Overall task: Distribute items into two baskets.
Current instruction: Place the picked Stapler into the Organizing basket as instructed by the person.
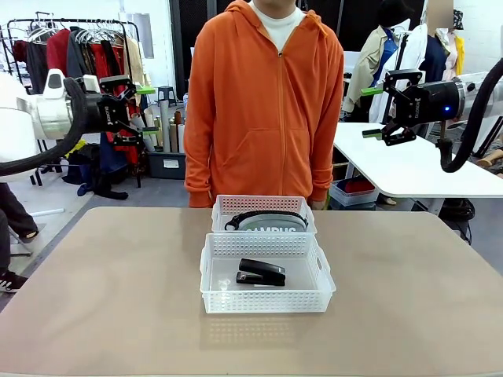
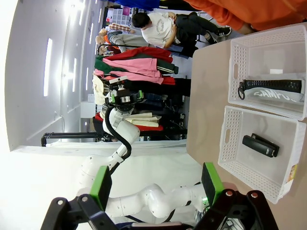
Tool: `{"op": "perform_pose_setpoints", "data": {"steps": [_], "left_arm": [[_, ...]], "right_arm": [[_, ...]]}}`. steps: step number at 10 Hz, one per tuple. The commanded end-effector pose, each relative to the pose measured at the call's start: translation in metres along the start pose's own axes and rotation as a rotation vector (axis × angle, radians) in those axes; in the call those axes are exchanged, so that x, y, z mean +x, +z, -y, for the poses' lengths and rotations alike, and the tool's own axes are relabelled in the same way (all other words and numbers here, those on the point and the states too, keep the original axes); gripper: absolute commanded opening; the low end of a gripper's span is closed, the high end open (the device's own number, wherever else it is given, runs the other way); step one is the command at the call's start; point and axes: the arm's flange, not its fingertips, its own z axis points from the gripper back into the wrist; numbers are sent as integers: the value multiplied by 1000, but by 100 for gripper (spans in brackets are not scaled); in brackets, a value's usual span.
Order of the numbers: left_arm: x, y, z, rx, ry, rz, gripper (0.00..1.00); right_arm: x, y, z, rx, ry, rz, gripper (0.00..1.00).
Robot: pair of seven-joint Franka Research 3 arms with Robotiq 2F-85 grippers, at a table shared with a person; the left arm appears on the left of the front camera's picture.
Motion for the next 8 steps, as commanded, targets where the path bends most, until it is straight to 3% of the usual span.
{"op": "perform_pose_setpoints", "data": {"steps": [1, 6, 8], "left_arm": [[-1, 2, 1, -15, 42, -40, 100], [1, -3, -2, 12, 78, -92, 100], [-4, -3, 0, -6, 45, -58, 100]], "right_arm": [[1, 0, -4, -3, -3, 5, 100], [1, 0, -4, -3, -3, 5, 100], [1, 0, -4, -3, -3, 5, 100]]}}
